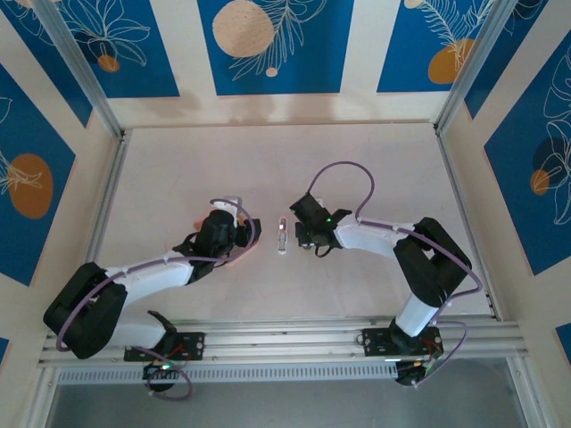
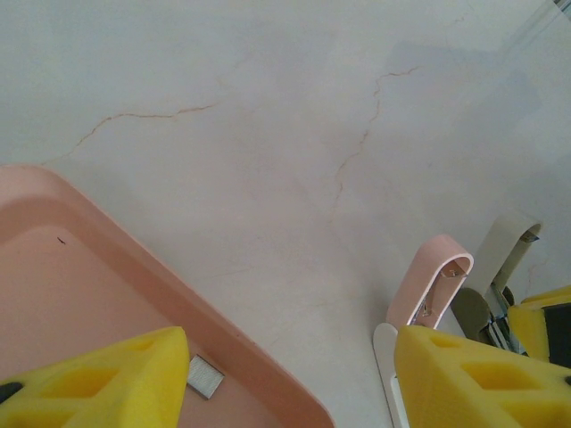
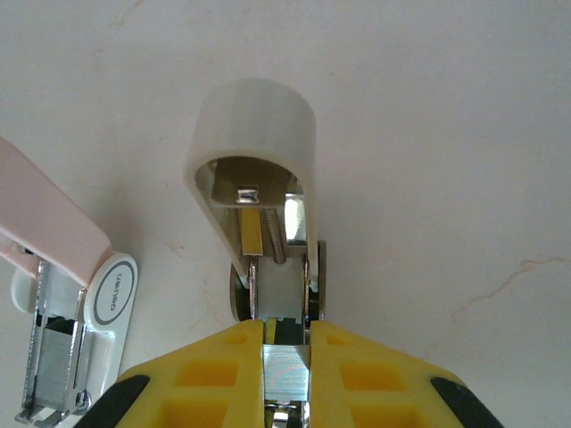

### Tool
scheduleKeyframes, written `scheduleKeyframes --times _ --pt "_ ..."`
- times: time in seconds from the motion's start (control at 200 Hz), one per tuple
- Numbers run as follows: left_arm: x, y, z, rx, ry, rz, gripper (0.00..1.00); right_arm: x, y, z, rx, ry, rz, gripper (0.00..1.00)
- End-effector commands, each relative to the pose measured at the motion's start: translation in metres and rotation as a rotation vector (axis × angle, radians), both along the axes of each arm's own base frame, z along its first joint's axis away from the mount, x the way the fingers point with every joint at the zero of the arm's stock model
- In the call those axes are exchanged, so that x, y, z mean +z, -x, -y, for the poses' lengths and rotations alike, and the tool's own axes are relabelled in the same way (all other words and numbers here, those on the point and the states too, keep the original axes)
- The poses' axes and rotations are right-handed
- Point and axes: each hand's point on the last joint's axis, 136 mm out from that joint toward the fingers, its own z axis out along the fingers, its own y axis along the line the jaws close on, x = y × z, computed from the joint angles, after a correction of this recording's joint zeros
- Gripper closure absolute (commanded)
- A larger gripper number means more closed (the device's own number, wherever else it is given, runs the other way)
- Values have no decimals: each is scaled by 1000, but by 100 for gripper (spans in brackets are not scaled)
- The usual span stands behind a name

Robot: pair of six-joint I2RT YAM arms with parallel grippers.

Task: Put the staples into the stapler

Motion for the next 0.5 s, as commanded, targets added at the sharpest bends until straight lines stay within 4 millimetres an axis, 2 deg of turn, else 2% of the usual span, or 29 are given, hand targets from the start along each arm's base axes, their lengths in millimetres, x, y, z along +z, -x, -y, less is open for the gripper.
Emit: scheduleKeyframes --times 0.0,0.18,0.385,0.495 --pt "3 -4 1 -12 11 17 38 -8 5 1 6 3 -24 83" --pt "3 -3 0 -13 9 14 38 -5 6 2 4 8 -20 83" --pt "6 -3 1 -15 16 21 38 17 2 1 6 -8 38 83" --pt "7 -3 2 -17 22 28 38 22 -1 -2 6 -24 53 83"
